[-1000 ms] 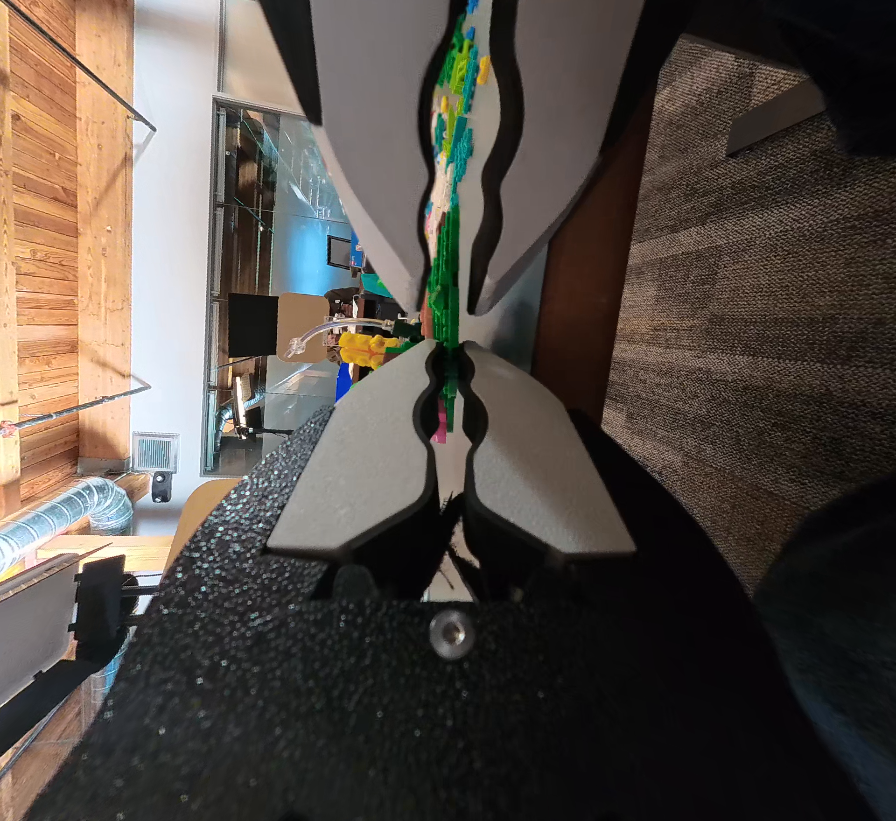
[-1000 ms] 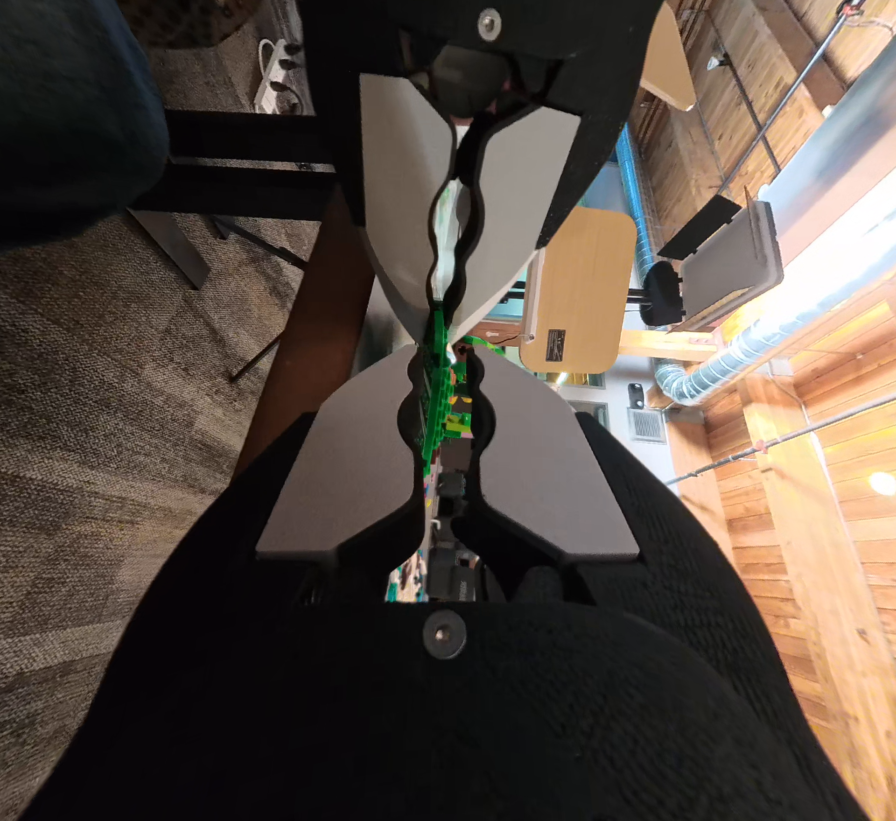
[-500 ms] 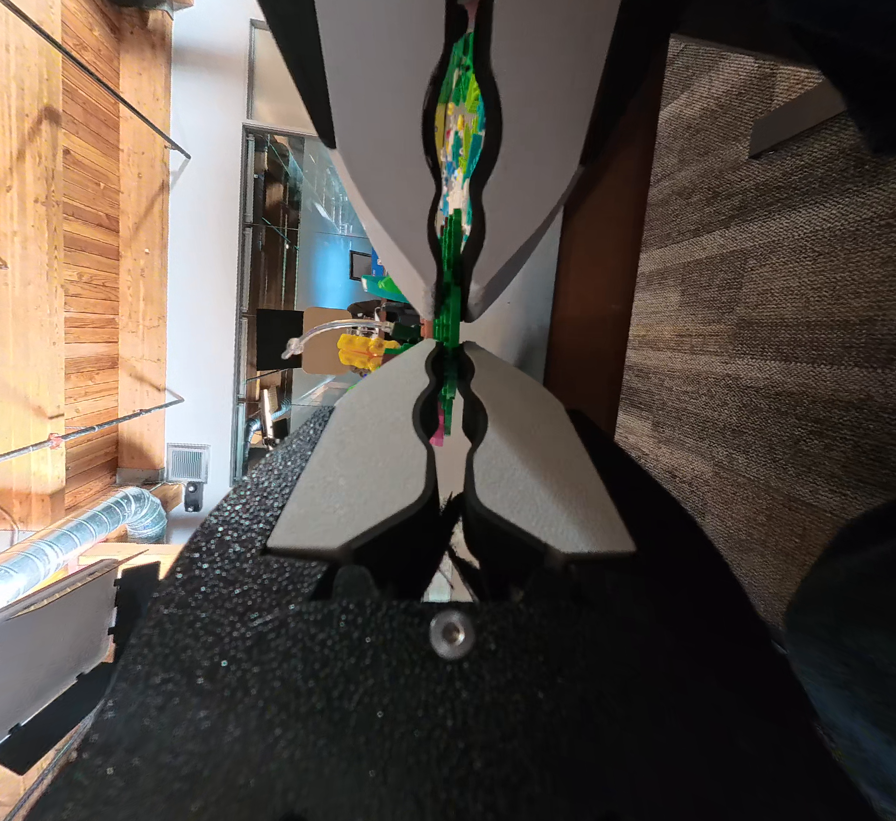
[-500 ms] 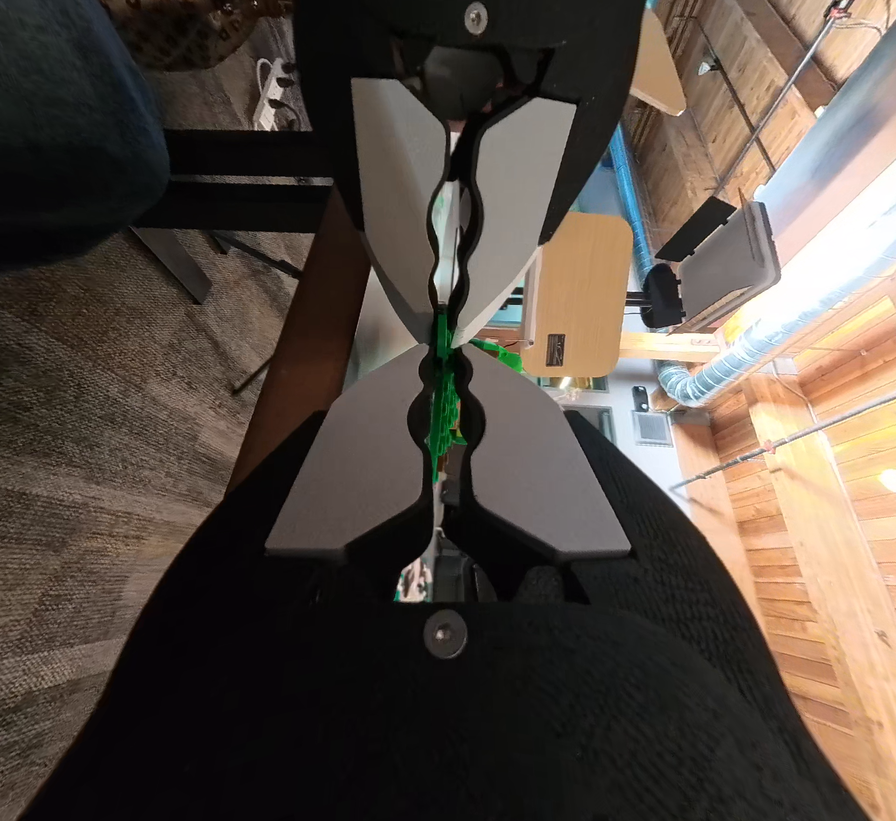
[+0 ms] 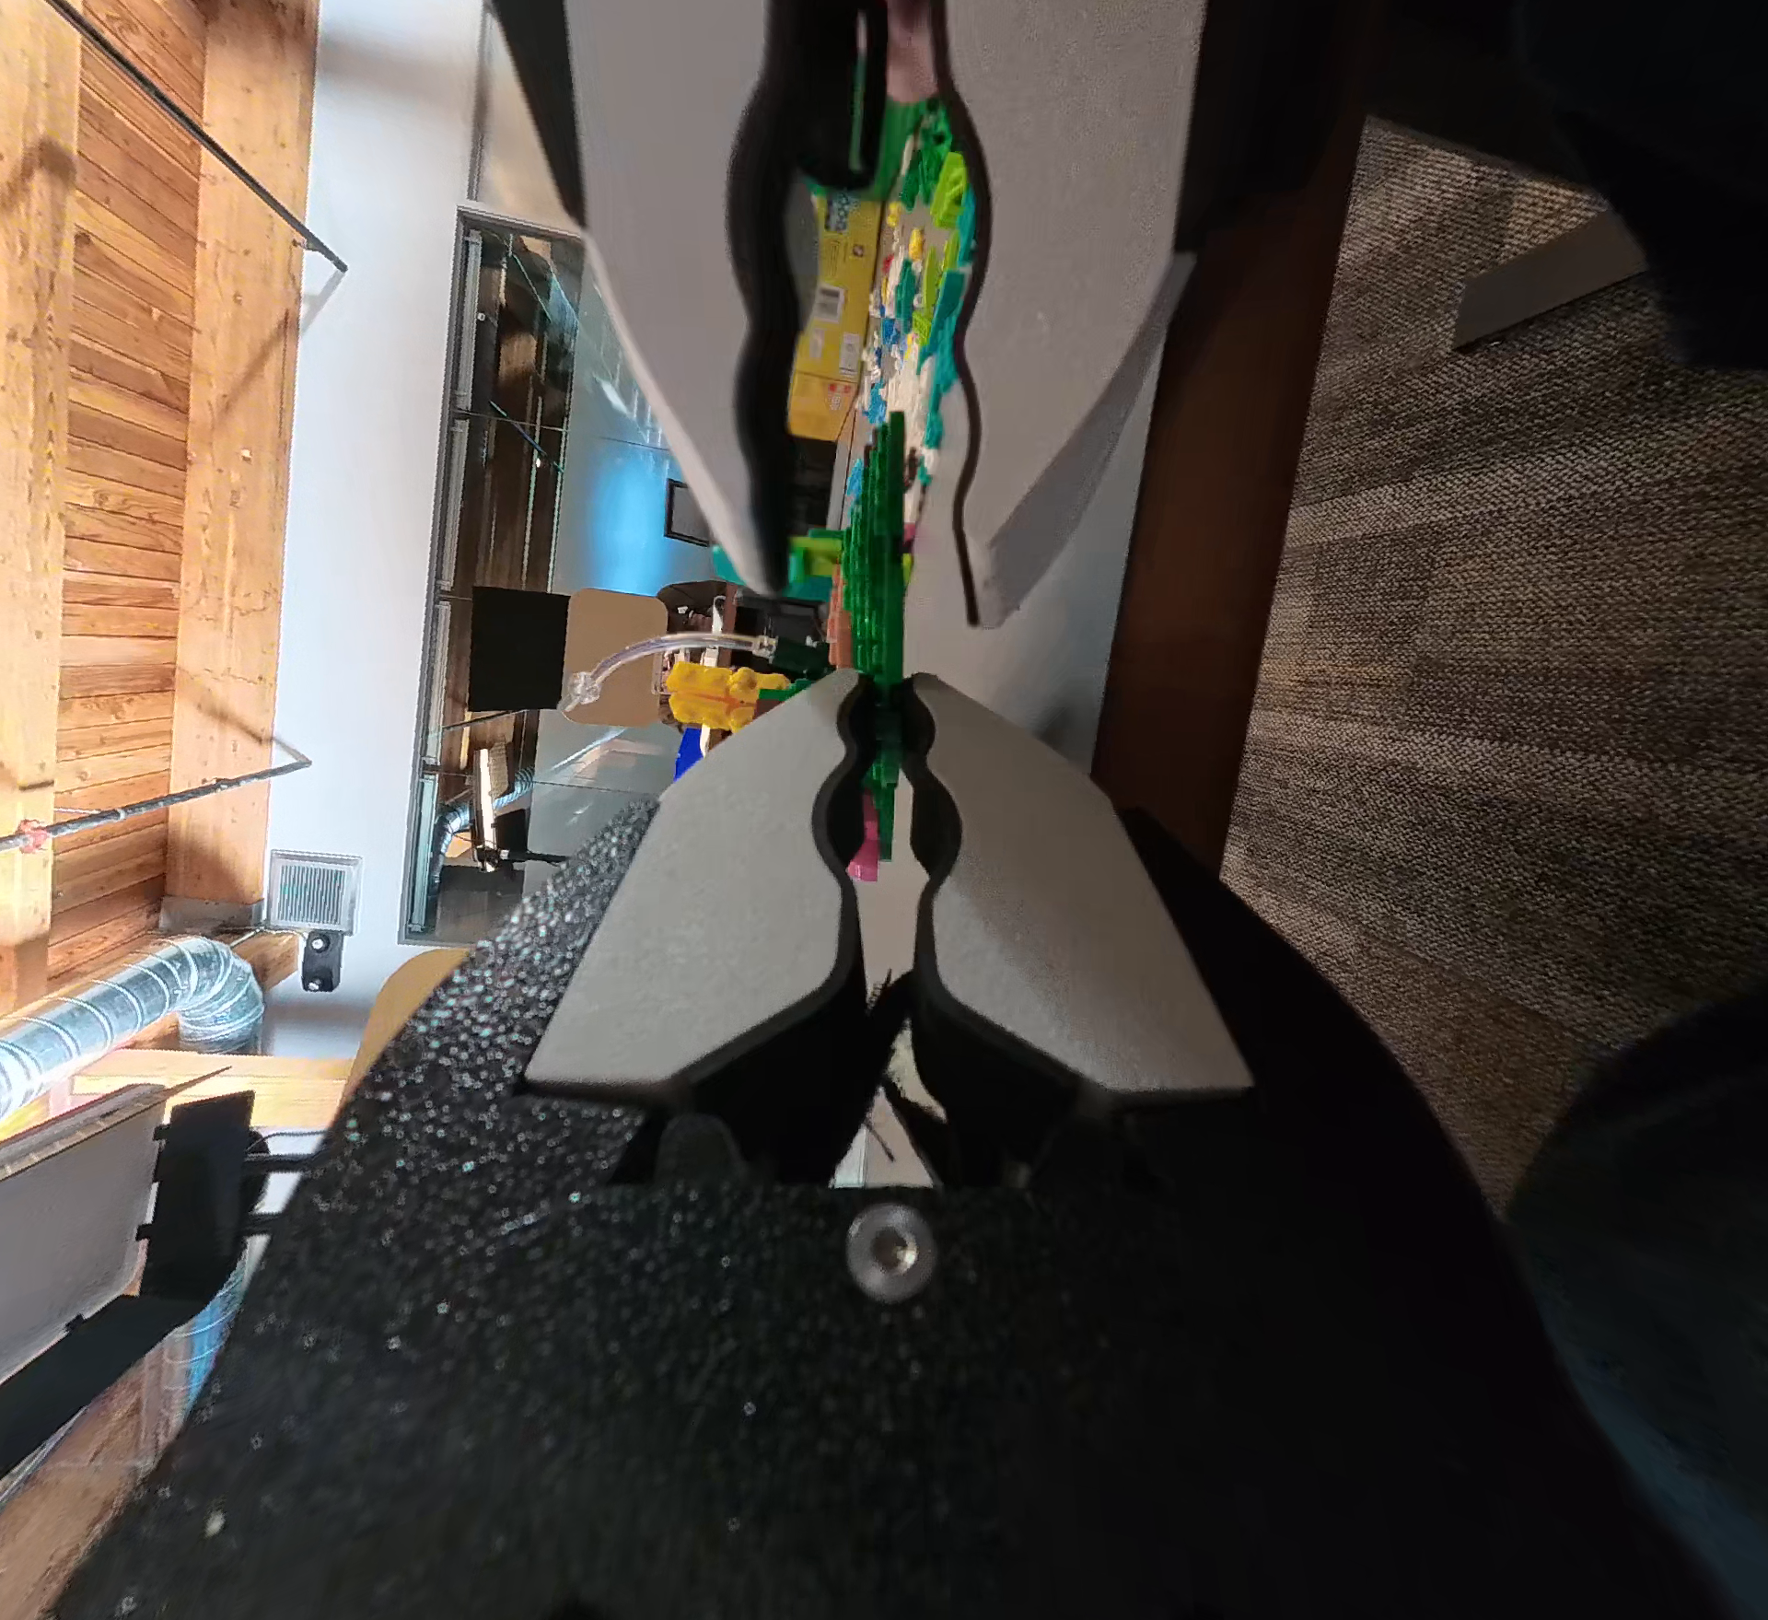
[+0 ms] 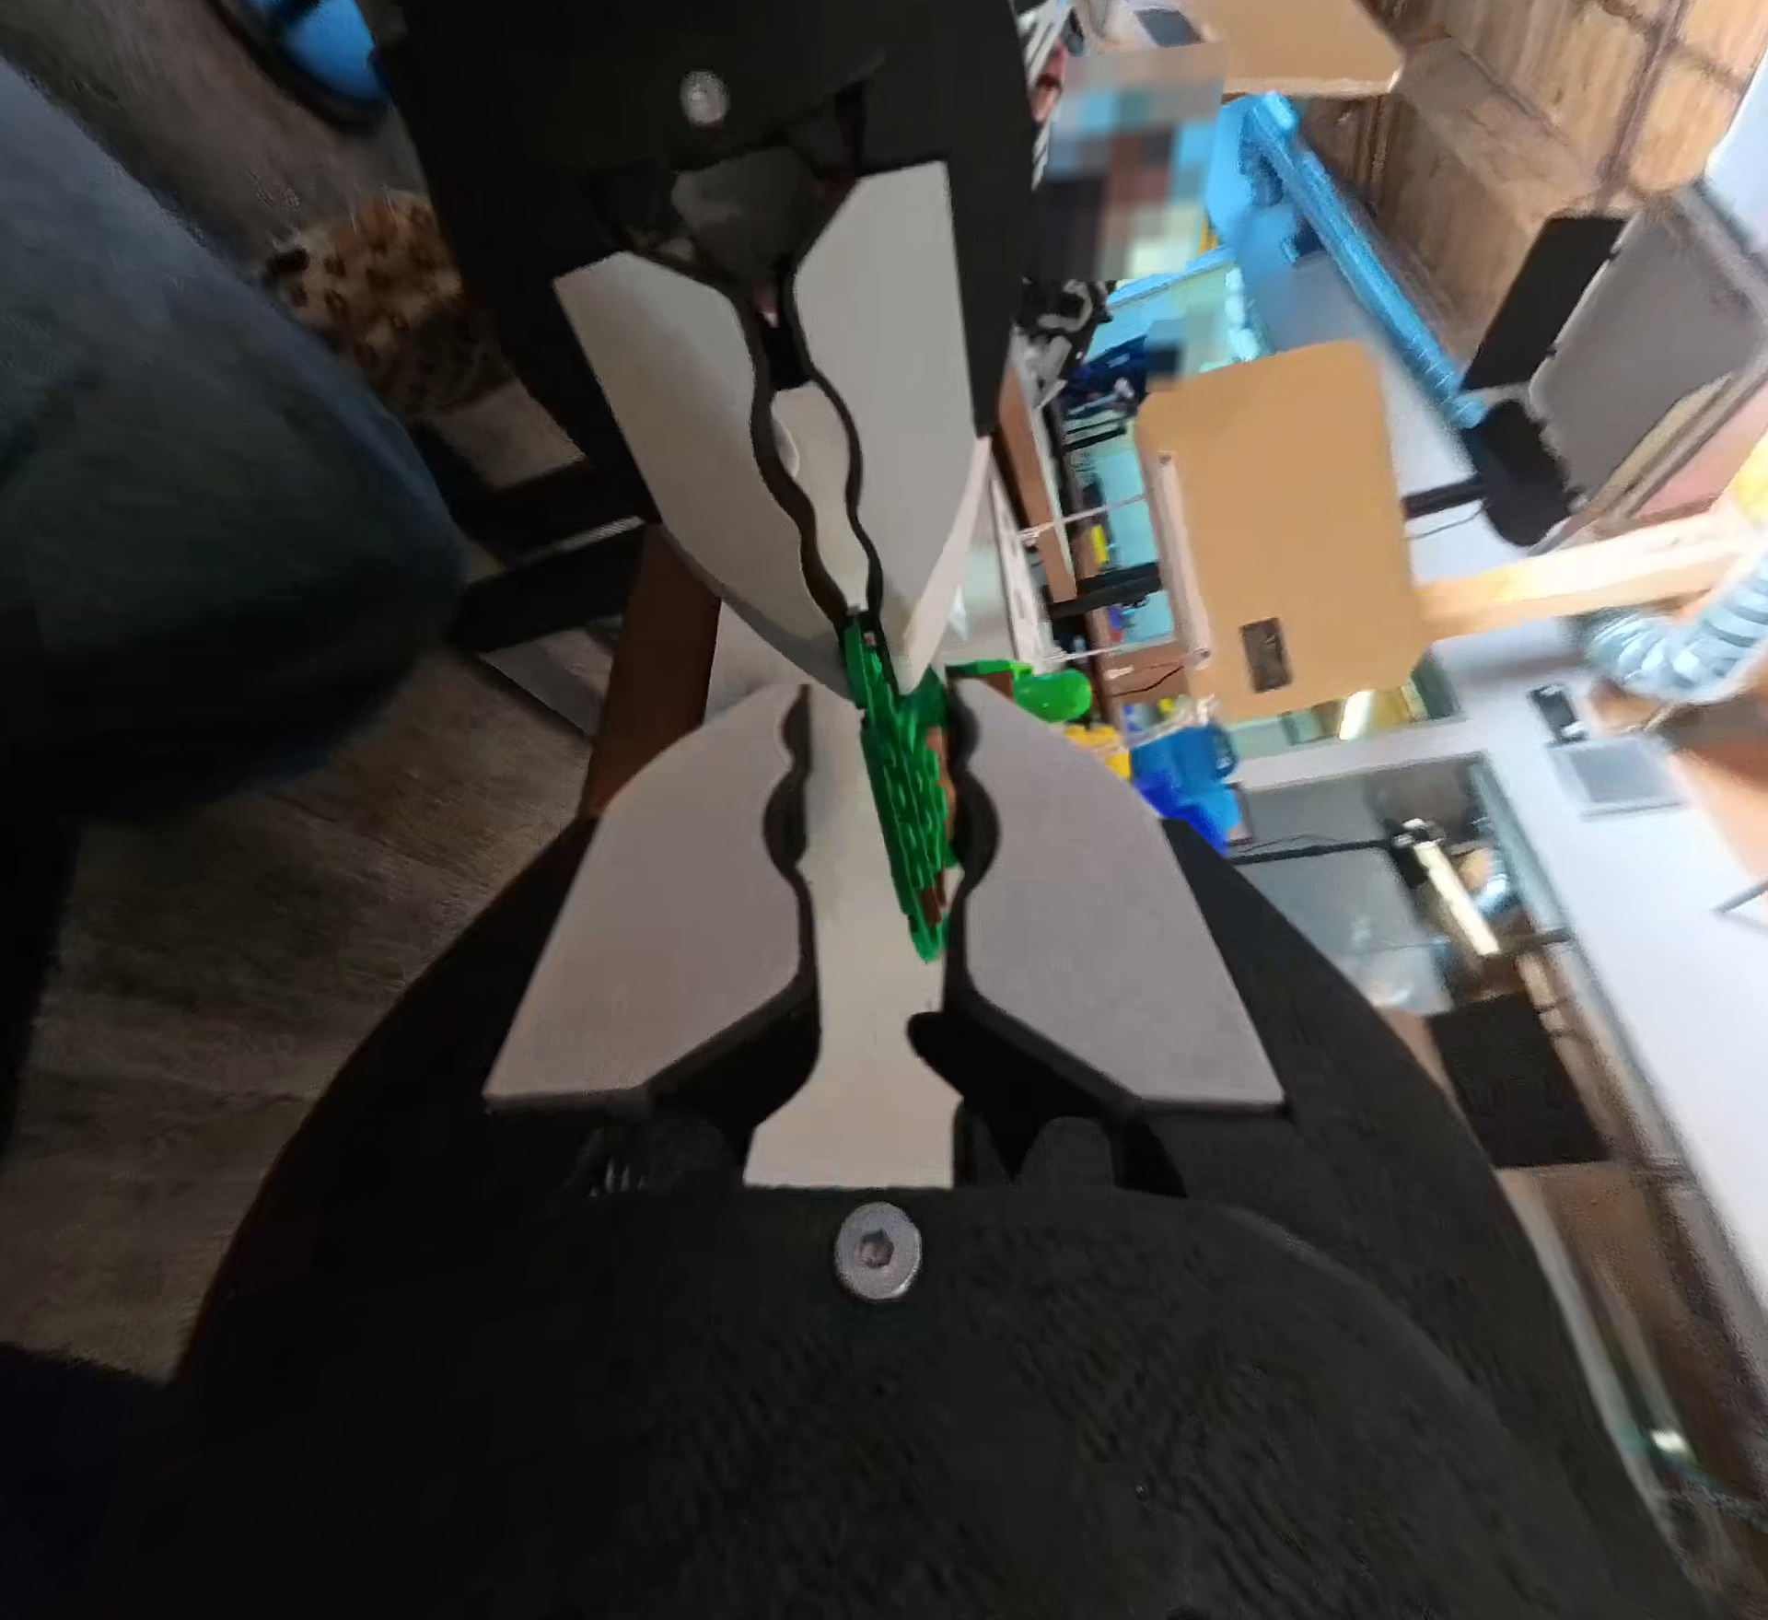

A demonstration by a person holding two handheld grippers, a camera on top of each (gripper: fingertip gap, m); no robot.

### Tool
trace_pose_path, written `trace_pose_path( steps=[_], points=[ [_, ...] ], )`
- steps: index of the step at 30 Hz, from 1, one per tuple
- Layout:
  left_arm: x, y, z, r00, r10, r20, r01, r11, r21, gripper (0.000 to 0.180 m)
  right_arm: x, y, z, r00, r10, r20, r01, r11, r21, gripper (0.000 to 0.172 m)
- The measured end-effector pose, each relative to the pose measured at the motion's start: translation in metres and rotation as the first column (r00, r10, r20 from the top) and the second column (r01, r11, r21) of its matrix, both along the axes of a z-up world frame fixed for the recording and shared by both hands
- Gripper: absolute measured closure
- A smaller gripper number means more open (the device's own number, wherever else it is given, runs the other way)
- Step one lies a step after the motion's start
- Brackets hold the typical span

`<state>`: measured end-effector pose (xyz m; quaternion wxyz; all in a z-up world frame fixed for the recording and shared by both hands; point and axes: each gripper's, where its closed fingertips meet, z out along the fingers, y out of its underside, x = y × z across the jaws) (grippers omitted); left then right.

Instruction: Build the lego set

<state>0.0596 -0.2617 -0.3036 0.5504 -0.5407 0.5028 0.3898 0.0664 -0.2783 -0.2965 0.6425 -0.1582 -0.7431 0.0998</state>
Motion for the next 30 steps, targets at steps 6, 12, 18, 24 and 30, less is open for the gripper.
trace_pose_path(
  steps=[6, 12, 18, 24, 30],
  points=[
    [-0.001, 0.000, -0.001, 1.000, -0.002, -0.003, 0.002, 1.000, 0.003, 0.176, 0.003, 0.019, -0.006, 0.997, -0.074, 0.011, 0.073, 0.994, 0.079, 0.134],
    [0.001, -0.002, 0.008, 1.000, -0.010, -0.002, 0.010, 0.999, 0.031, 0.176, 0.000, 0.027, -0.002, 0.990, -0.134, -0.036, 0.139, 0.974, 0.180, 0.145],
    [0.002, -0.003, 0.012, 1.000, -0.015, -0.021, 0.016, 0.999, 0.047, 0.176, 0.000, 0.028, 0.010, 0.985, -0.143, -0.102, 0.163, 0.961, 0.226, 0.161],
    [0.002, -0.004, 0.018, 0.999, -0.025, -0.044, 0.028, 0.997, 0.072, 0.176, 0.001, 0.026, 0.015, 0.985, -0.132, -0.115, 0.154, 0.965, 0.211, 0.162],
    [0.000, -0.005, 0.025, 1.000, -0.026, -0.008, 0.027, 0.993, 0.112, 0.157, 0.004, 0.022, 0.020, 0.987, -0.110, -0.120, 0.131, 0.975, 0.179, 0.162]
  ],
)
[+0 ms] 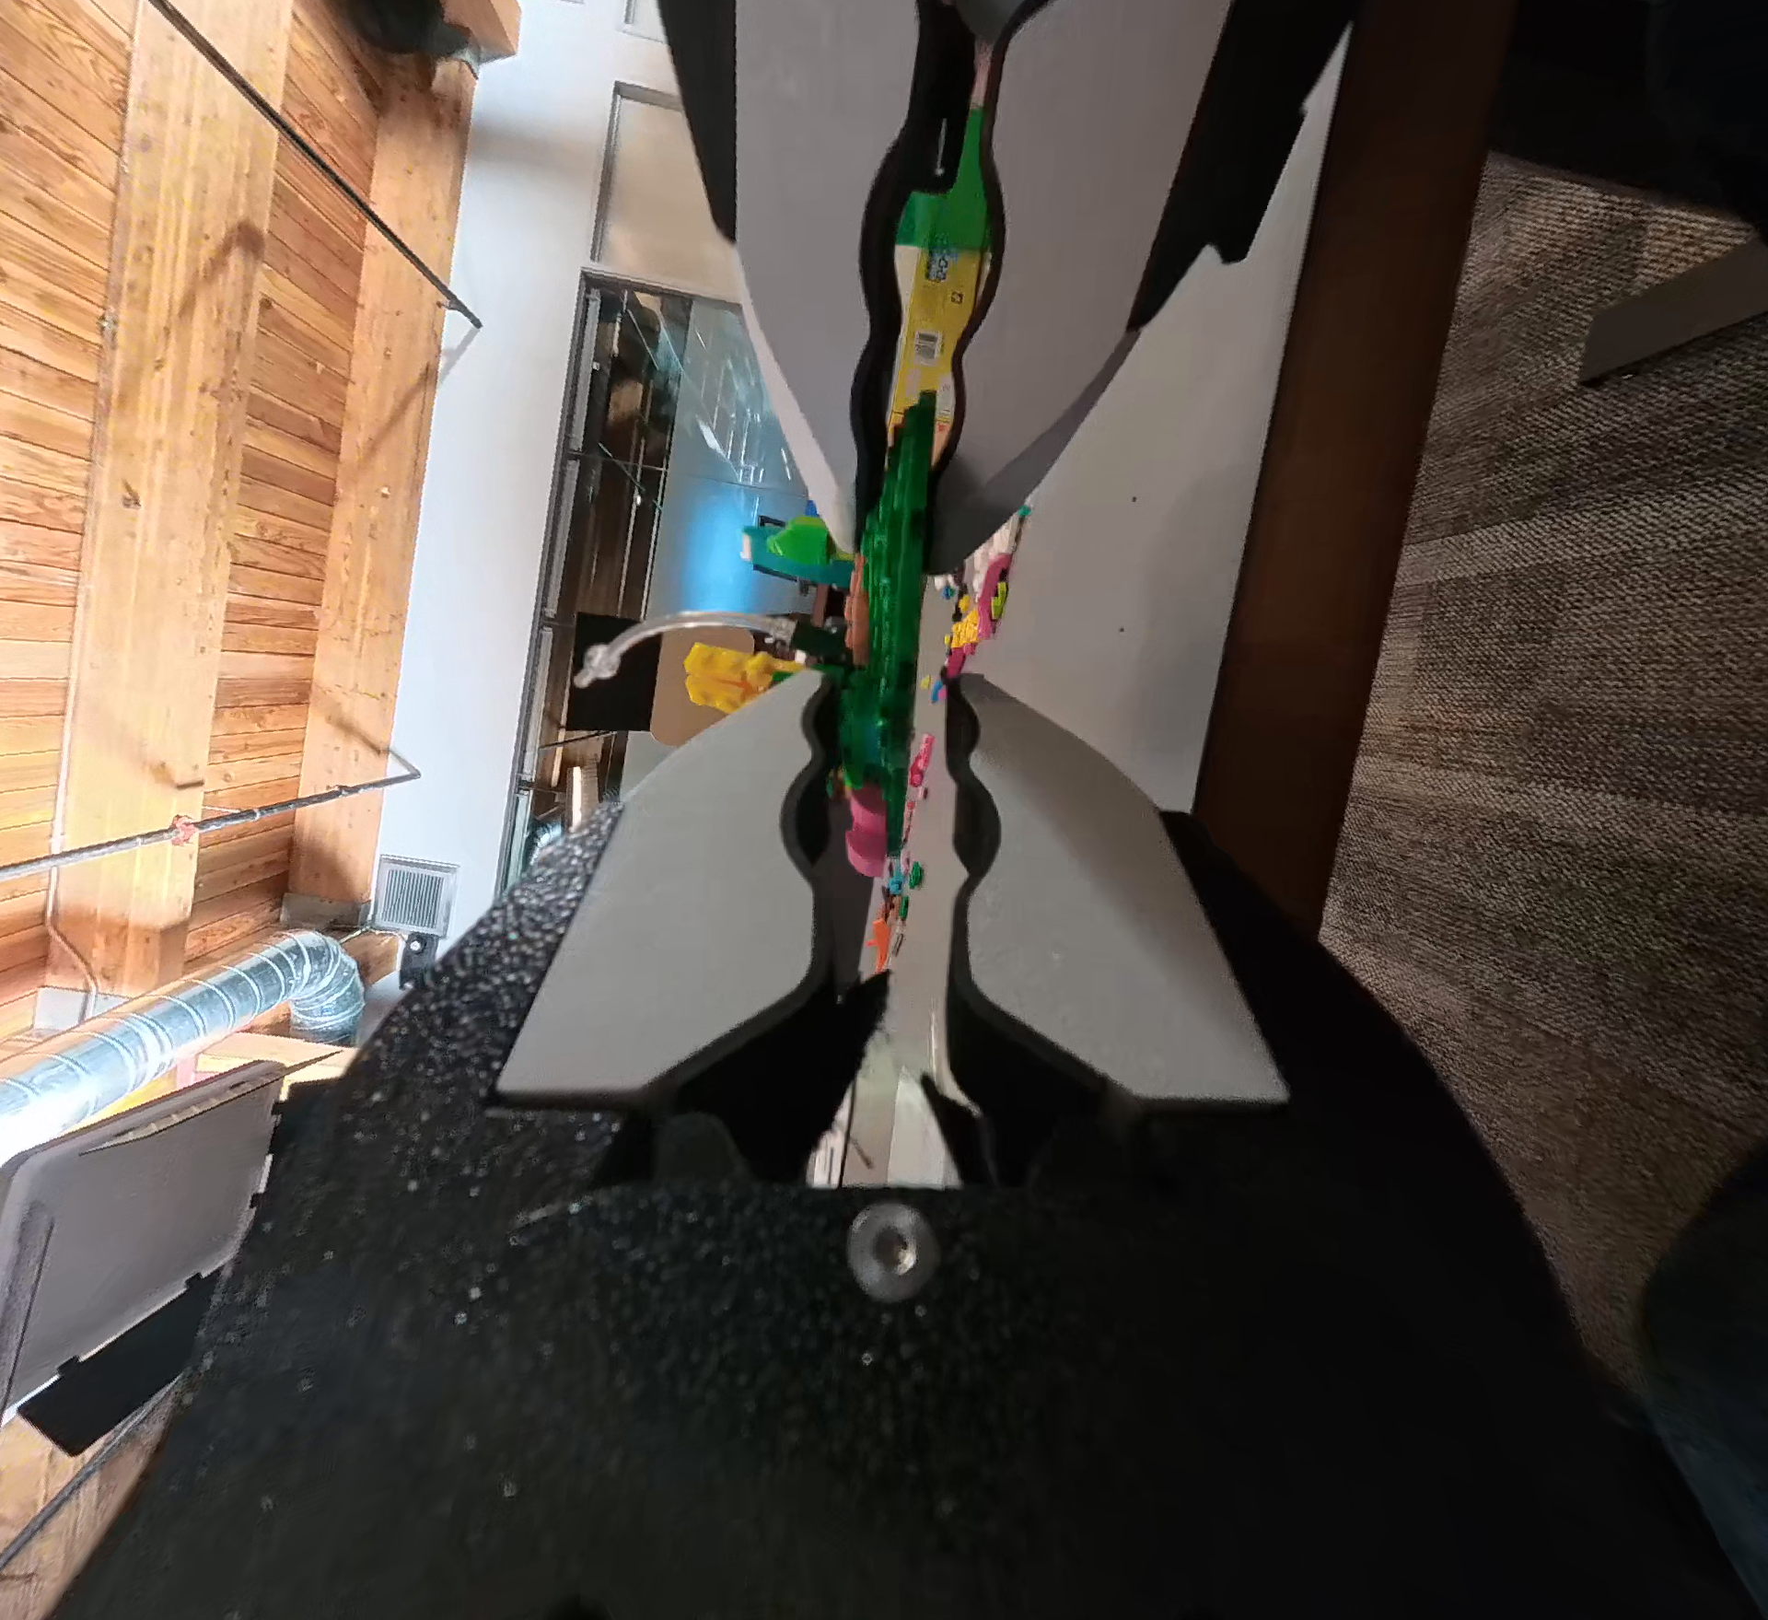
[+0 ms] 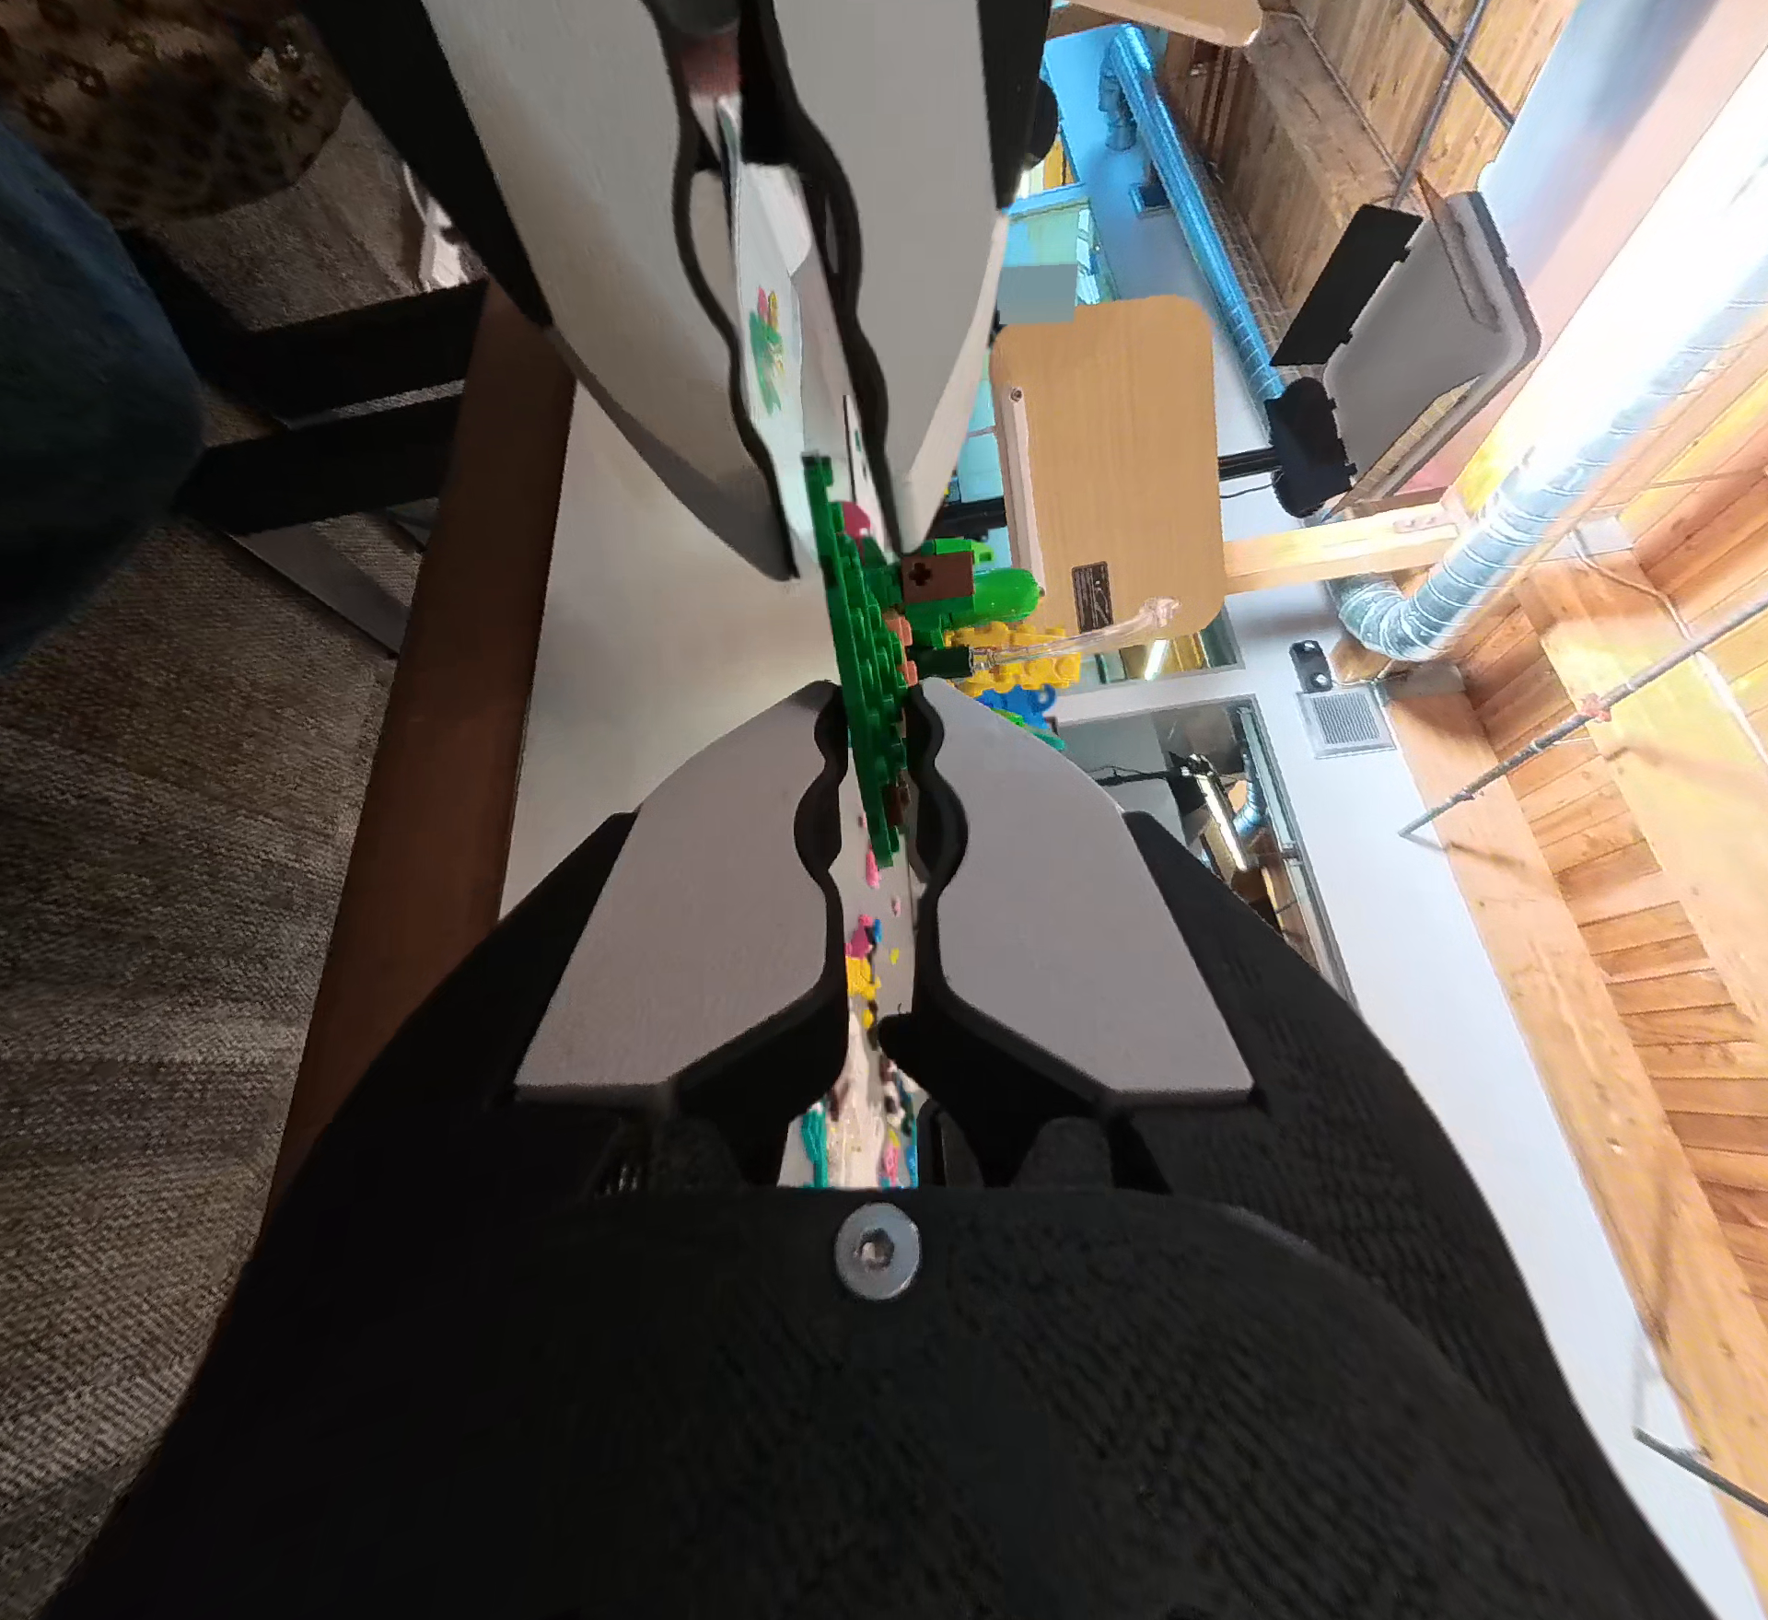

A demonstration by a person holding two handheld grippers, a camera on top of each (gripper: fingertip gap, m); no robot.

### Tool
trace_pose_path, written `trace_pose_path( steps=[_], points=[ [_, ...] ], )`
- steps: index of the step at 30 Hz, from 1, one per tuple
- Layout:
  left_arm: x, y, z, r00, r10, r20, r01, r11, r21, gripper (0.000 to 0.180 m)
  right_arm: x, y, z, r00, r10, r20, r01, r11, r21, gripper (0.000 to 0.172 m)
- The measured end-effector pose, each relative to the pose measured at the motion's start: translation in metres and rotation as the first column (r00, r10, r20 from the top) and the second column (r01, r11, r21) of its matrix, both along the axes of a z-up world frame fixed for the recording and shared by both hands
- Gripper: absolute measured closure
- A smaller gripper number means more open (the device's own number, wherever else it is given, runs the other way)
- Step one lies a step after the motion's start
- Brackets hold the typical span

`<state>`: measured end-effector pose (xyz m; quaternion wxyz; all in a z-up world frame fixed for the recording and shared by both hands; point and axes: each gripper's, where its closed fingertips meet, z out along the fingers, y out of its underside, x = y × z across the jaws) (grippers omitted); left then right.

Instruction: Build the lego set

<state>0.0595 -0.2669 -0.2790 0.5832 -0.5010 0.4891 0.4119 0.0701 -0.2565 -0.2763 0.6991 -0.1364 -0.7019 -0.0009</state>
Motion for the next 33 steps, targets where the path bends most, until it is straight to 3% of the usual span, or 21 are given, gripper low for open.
trace_pose_path(
  steps=[5, 9, 29, 33],
  points=[
    [-0.008, 0.001, 0.002, 1.000, 0.008, 0.004, -0.008, 1.000, -0.009, 0.157, 0.001, -0.006, 0.003, 0.999, 0.034, 0.000, -0.034, 0.999, -0.025, 0.162],
    [-0.007, 0.001, 0.001, 1.000, -0.004, -0.013, 0.003, 1.000, -0.013, 0.172, 0.002, -0.008, 0.004, 0.999, 0.044, 0.000, -0.044, 0.999, -0.023, 0.162],
    [-0.014, 0.002, -0.008, 0.976, 0.082, -0.204, -0.103, 0.990, -0.100, 0.173, -0.002, -0.012, -0.004, 0.999, 0.022, 0.042, -0.024, 0.999, 0.042, 0.162],
    [-0.014, 0.003, -0.007, 0.980, 0.082, -0.183, -0.099, 0.991, -0.087, 0.173, -0.002, -0.011, -0.005, 0.999, 0.023, 0.045, -0.025, 0.999, 0.039, 0.162]
  ],
)
